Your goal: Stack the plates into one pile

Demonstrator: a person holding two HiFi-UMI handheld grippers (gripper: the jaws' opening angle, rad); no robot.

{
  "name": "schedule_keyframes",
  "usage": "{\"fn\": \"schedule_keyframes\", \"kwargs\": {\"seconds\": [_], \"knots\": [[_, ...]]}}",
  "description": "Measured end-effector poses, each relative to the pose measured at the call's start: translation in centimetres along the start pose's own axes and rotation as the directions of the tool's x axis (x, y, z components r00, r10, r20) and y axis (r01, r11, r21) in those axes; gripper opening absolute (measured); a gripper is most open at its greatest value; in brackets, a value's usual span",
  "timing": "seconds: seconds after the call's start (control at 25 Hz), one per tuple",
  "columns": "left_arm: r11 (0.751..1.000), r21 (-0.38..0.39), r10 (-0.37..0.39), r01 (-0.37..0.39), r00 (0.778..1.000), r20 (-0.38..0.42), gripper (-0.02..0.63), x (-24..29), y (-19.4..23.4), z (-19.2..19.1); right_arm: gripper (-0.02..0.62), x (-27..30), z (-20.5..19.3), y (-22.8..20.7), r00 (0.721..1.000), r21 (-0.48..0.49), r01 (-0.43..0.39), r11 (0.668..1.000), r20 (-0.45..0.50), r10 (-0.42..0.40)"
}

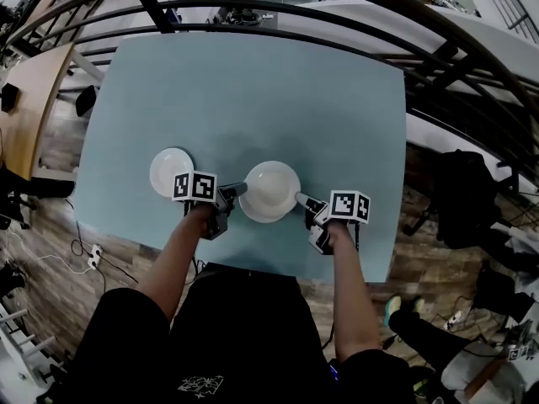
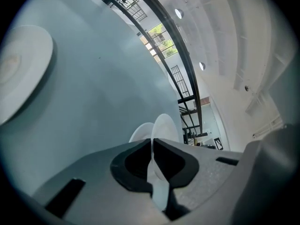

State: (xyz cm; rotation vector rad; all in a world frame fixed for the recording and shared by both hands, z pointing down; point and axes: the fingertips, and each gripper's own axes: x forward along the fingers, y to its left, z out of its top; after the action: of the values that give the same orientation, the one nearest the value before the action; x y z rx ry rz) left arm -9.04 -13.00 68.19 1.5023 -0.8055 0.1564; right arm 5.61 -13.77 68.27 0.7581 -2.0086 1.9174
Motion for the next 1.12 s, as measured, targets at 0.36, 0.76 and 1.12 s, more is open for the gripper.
{"fn": "schedule_keyframes", "kwargs": {"seconds": [0.36, 0.76, 1.12], "knots": [[0.998, 0.002, 0.071, -0.071, 0.997, -0.034, 0.025, -0.6, 2.7, -2.1, 0.023, 1.7, -2.3, -0.8, 0.993, -0.067, 0.078, 0.995, -0.083, -0.084], [0.988, 0.060, 0.150, -0.145, 0.986, -0.079, 0.026, -0.6, 4.3, -2.5, 0.023, 2.9, -3.4, -1.3, 0.973, -0.167, 0.165, 0.972, -0.131, -0.188], [0.979, 0.086, 0.194, -0.185, 0.975, -0.109, 0.026, -0.3, 4.3, -2.0, 0.025, 3.0, -3.4, -0.8, 0.961, -0.220, 0.206, 0.953, -0.138, -0.240]]}}
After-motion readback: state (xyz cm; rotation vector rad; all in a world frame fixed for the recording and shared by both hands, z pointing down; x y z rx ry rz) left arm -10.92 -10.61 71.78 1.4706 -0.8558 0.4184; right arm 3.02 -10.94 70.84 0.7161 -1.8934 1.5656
